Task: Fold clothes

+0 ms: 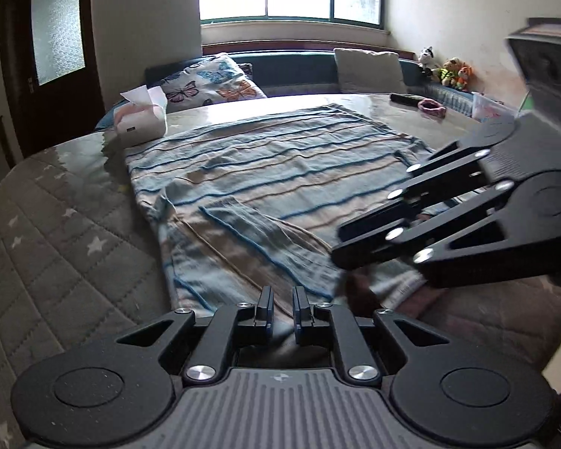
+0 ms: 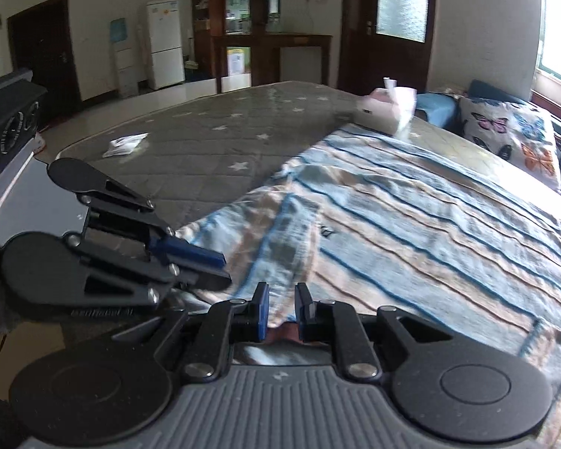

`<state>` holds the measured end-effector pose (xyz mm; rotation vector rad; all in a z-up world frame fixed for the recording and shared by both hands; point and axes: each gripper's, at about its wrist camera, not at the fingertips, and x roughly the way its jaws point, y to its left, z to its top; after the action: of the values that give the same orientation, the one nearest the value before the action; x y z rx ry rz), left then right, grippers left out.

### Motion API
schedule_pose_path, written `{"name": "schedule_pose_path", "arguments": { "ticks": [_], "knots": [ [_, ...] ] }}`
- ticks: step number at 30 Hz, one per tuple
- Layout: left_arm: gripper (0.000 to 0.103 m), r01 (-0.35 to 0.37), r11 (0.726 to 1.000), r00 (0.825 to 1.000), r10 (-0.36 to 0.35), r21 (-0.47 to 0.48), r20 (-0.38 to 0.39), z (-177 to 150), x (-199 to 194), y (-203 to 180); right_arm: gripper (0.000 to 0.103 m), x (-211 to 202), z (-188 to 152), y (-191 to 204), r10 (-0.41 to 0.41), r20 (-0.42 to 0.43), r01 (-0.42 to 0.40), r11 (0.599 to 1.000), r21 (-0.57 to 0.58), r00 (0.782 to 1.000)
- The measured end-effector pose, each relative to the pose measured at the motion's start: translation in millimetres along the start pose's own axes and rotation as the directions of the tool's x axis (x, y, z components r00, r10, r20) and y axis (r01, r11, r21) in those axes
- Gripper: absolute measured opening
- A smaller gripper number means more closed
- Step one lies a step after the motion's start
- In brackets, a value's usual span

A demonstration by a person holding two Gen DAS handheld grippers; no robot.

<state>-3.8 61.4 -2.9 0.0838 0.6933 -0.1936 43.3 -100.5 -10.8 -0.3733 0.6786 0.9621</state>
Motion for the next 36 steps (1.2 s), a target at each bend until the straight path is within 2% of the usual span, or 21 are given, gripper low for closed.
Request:
{"name": "schedule_pose_path", "arguments": {
  "ticks": [5,9,16,20,25,27,29,33,36],
  "knots": [
    [0.013,-0.035,0.998,0.999,0.036,-0.047,0.03,8,-8,14,0.014,8,-4,11,0.014,-0.038,-0.016,0.999,-0.037,0.999],
    [0.013,-0.073,0.992,0.997,0.076,-0.102,0.026,26,8,29,0.014,4,-6,12,0.01,-0.039,-0.011,0.999,-0.033,0.999],
    [0.015,-0.051,0.992,0.999,0.05,-0.115,-0.014,38,45,28,0.015,-16,-9,-2,-0.038,-0.013,0.038,0.999,0.008,0.999],
    [0.028,-0.034,0.996,0.999,0.033,-0.081,-0.018,33,40,21,0.022,-35,-17,-19,-0.105,-0.014,0.105,0.994,0.041,0.994],
    [0.034,-0.026,0.999,0.999,0.026,-0.02,-0.029,23,21,14,0.027,-62,-37,-38,-0.197,-0.064,0.2,0.979,0.048,0.978],
    [0.042,-0.017,1.0,1.0,0.017,0.005,-0.026,18,8,12,0.032,-73,-47,-42,-0.224,-0.087,0.228,0.973,0.037,0.971],
    [0.048,-0.017,0.999,1.0,0.018,0.047,-0.018,11,-5,9,0.033,-84,-57,-44,-0.243,-0.108,0.246,0.969,0.017,0.964],
    [0.052,-0.028,0.989,1.0,0.029,0.148,-0.008,-2,-25,-2,0.039,-97,-75,-43,-0.28,-0.144,0.274,0.96,-0.06,0.949],
    [0.052,-0.03,0.977,0.999,0.034,0.209,-0.012,-11,-28,-11,0.039,-101,-85,-43,-0.301,-0.161,0.285,0.952,-0.114,0.94]
  ]
}}
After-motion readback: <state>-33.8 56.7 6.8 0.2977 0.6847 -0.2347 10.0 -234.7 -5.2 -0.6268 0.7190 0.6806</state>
